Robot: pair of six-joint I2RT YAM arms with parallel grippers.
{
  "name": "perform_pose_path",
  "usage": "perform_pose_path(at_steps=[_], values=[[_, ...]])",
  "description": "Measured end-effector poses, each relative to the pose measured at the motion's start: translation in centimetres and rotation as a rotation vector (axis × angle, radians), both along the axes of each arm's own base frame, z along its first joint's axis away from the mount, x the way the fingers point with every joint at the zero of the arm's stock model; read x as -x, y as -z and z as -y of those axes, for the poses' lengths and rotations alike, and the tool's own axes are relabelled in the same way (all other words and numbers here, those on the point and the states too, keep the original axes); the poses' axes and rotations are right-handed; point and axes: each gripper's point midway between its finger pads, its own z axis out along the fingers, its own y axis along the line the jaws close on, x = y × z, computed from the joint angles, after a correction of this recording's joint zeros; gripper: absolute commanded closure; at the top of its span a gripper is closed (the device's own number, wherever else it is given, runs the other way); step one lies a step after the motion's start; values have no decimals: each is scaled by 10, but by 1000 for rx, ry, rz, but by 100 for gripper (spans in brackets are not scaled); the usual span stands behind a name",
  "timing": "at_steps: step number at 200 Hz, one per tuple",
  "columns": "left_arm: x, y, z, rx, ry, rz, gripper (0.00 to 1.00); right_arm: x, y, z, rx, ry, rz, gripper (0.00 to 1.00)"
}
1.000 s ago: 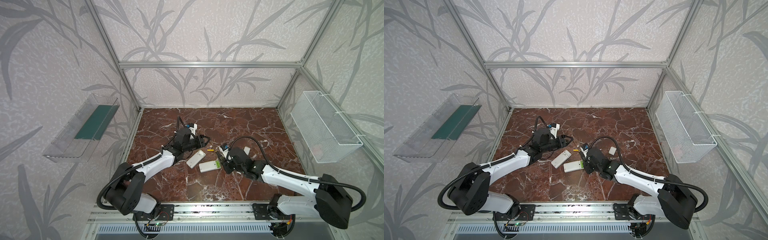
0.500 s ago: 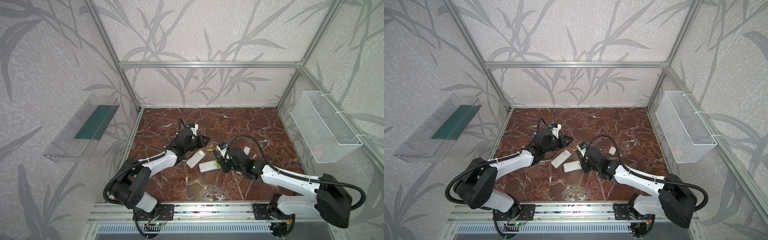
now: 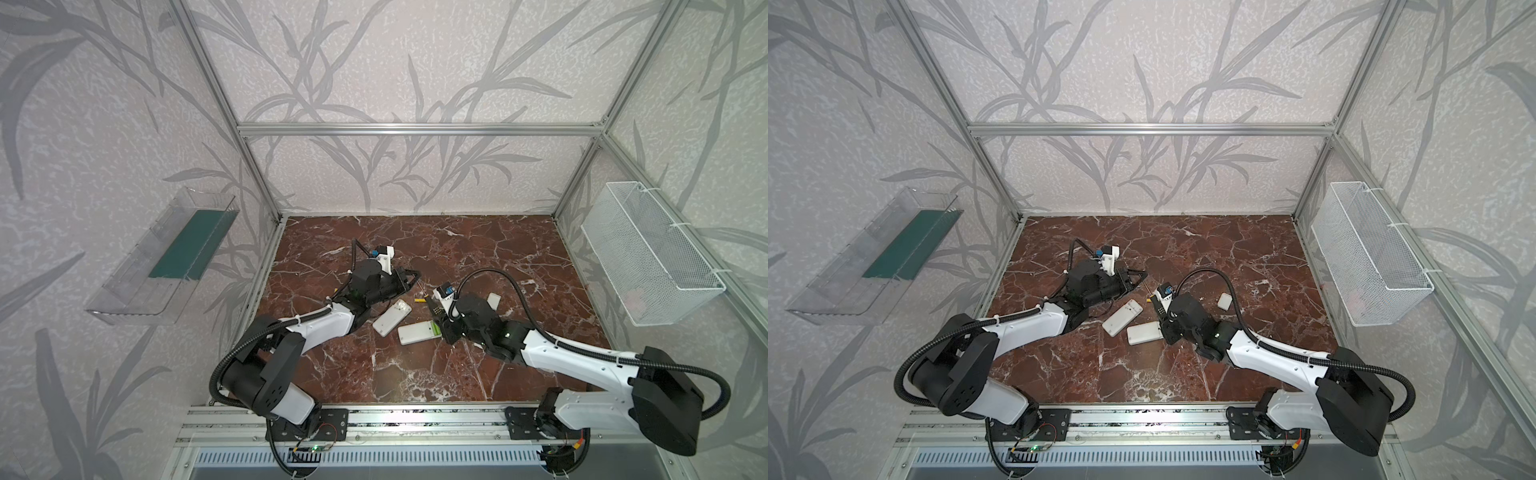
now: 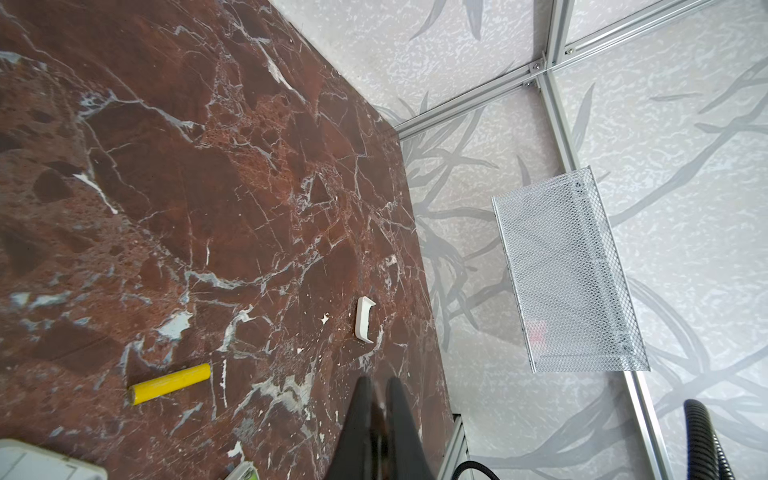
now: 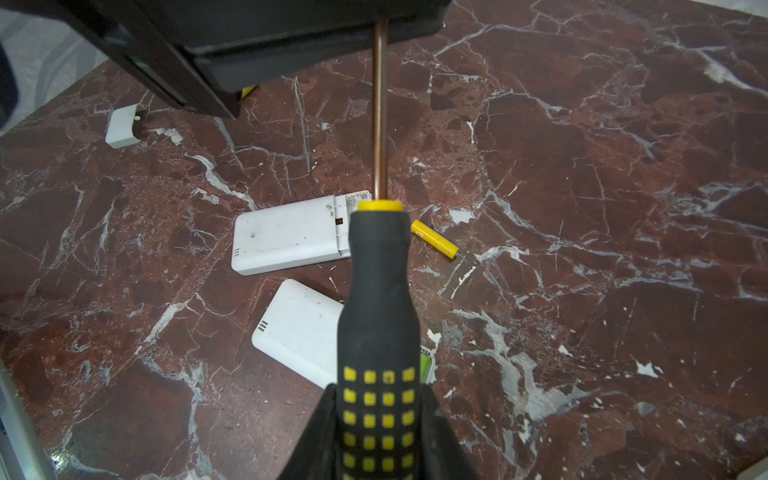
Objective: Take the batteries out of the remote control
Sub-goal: 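Lift the screwdriver with the right gripper, tip pointing down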
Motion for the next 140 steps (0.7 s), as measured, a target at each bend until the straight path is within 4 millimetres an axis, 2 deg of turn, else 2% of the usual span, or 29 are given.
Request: perform_pose_path(at_steps=[25,54,79,93,140], values=[[-5,1,-3,84,-8,-29,100,2,-11,2,-23,-19,49,52],[-11,2,-5,171,-19,-63,100,8,-36,7,-75,-49,131,42],[-15,-6,-7,218,-31,-66,100,9,-63,14,-125,-57,196,42],[-17,-10,-9,234,-36,-61,100,8,-72,18,-139,-52,220,46],[-18,-15,-10,265,-38,-70,100,3,-77,22,-145,-47,240,55]])
